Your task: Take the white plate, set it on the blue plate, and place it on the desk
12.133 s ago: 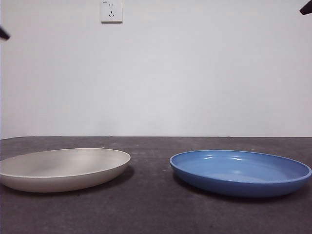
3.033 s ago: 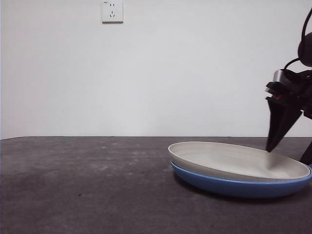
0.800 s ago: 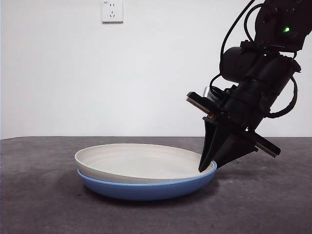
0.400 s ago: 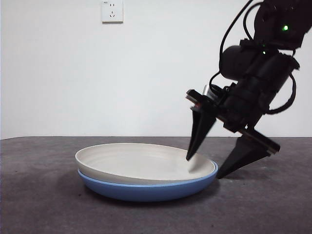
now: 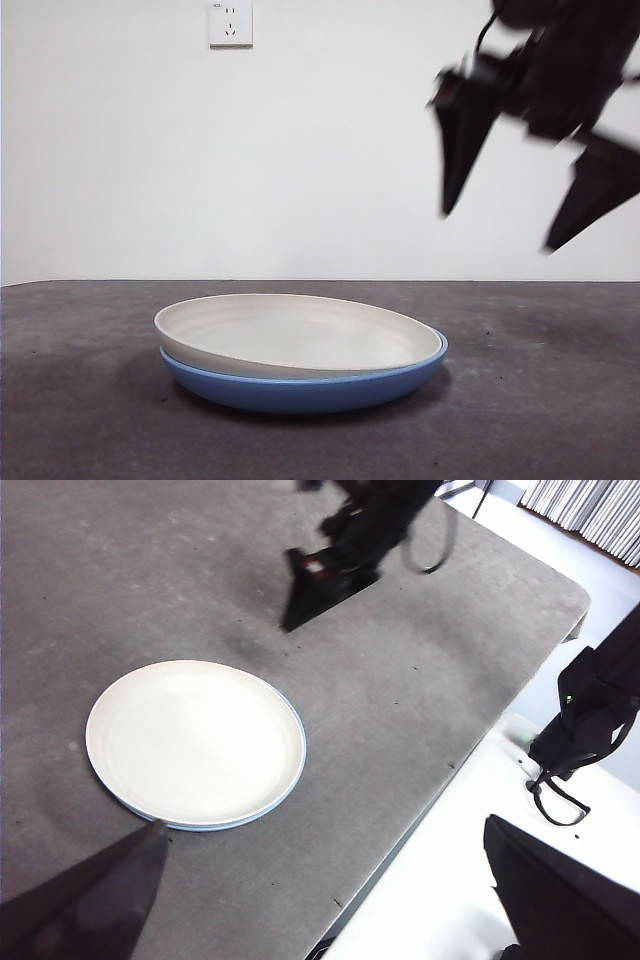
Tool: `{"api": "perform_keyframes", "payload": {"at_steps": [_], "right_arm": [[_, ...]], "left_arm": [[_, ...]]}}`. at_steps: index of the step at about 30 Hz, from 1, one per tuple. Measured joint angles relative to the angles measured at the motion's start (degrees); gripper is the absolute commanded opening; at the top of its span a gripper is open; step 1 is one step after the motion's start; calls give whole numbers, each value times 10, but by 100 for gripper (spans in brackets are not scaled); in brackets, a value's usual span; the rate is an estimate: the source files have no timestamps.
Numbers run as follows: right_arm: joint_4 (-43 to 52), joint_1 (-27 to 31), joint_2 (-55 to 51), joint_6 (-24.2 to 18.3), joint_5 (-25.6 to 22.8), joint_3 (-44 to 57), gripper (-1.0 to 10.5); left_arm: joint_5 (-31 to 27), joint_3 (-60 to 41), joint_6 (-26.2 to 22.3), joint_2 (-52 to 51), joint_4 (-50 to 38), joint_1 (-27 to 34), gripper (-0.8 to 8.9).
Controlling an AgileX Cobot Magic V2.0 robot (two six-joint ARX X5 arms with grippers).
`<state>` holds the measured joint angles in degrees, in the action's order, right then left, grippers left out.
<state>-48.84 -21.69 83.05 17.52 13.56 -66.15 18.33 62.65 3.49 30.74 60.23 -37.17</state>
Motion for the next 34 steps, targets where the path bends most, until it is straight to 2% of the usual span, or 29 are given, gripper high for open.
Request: {"api": "perform_keyframes", "payload": {"at_steps": [2,4,17,25,31,33,34], "right_arm": [[-34,-7,-44,-5,-30,0,614],[-70,-16,-91,-10,-44,0,617],[-236,-108,-384,-10,-62,0,616],[-275,-110,-514,-7,-78,4,615],[-275,-110,-559,-7,-78,13,616],[-275,-110,-561,-7,-78,14,615],[-275,-110,-561,-7,-78,14,597]], "left_arm": [[0,0,0,0,0,0,501],[0,0,0,0,0,0,501],[0,0,0,0,0,0,501],[0,0,0,0,9,0,501],[0,0,1,0,9,0,495],[0,0,3,0,8,0,471],[0,0,3,0,8,0,411]]}}
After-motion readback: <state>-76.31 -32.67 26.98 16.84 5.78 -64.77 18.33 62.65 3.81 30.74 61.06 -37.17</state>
